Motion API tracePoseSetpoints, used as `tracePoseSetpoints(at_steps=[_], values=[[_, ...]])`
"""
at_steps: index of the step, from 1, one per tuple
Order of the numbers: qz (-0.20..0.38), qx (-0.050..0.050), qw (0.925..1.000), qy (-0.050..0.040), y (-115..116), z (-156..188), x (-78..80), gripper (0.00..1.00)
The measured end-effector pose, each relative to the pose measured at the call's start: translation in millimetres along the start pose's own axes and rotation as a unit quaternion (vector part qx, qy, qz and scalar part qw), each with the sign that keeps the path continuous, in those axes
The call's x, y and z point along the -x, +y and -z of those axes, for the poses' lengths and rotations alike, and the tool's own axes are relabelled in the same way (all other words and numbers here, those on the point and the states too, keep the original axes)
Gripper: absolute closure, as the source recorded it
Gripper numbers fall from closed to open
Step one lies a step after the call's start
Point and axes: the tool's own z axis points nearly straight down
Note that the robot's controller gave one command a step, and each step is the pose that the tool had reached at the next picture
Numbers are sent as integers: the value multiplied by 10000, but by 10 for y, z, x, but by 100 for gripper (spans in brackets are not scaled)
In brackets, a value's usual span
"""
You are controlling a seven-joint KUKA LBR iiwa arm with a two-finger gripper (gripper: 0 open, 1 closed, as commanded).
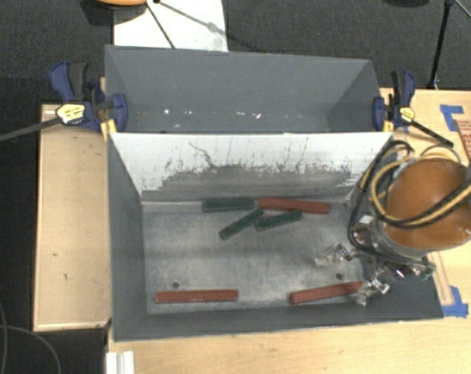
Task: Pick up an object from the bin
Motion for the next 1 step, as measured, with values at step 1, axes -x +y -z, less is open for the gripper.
tracePoseSetpoints(at_steps=[1], values=[[1132, -27, 9936, -52, 604, -70, 597, 100]])
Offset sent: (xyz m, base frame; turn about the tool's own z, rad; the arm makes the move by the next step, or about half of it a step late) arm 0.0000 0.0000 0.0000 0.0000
